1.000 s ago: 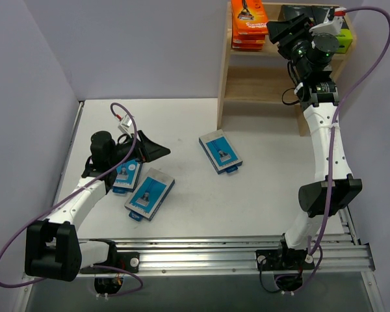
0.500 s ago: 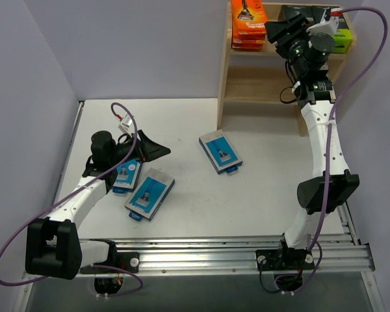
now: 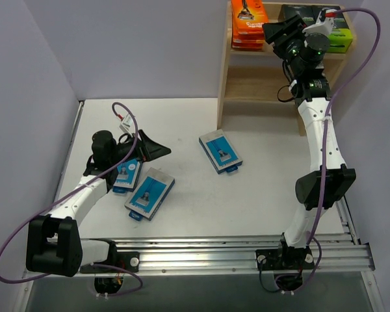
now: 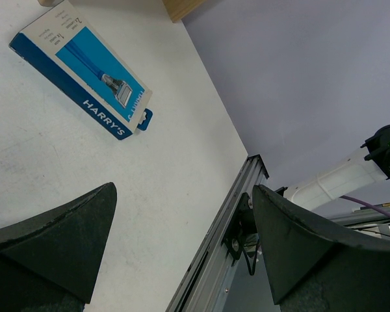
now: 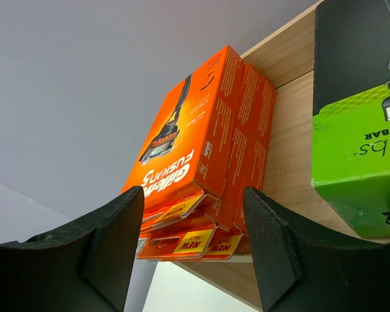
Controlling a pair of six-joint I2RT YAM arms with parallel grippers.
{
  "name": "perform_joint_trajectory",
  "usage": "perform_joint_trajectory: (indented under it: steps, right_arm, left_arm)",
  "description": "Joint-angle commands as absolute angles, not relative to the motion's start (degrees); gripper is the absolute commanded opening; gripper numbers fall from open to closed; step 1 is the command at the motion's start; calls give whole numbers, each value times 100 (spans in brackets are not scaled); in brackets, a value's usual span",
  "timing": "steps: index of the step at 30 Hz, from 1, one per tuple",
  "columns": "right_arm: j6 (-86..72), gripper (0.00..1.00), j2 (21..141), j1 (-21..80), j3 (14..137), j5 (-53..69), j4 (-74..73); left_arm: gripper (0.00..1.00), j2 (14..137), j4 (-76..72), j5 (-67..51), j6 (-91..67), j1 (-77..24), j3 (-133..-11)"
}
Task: Place and organize the shaving razors onto the shelf
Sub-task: Place the shaving razor onto shelf
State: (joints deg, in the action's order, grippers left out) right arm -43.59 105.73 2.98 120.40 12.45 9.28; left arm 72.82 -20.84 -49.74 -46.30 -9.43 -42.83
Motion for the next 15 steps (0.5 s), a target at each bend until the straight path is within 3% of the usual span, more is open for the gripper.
perform_joint_trajectory:
  steps: [1,15]
  right_arm:
    - [-4342,58,10556,281,12287,1362,1397]
    - [-4315,57,10635,404,12340,1389,1468]
  left_arm:
    - [94,7286,-2382,-5045,-4614,-967,-4315]
    - [94,7295,-2443,-5063,-4658,-958,-4298]
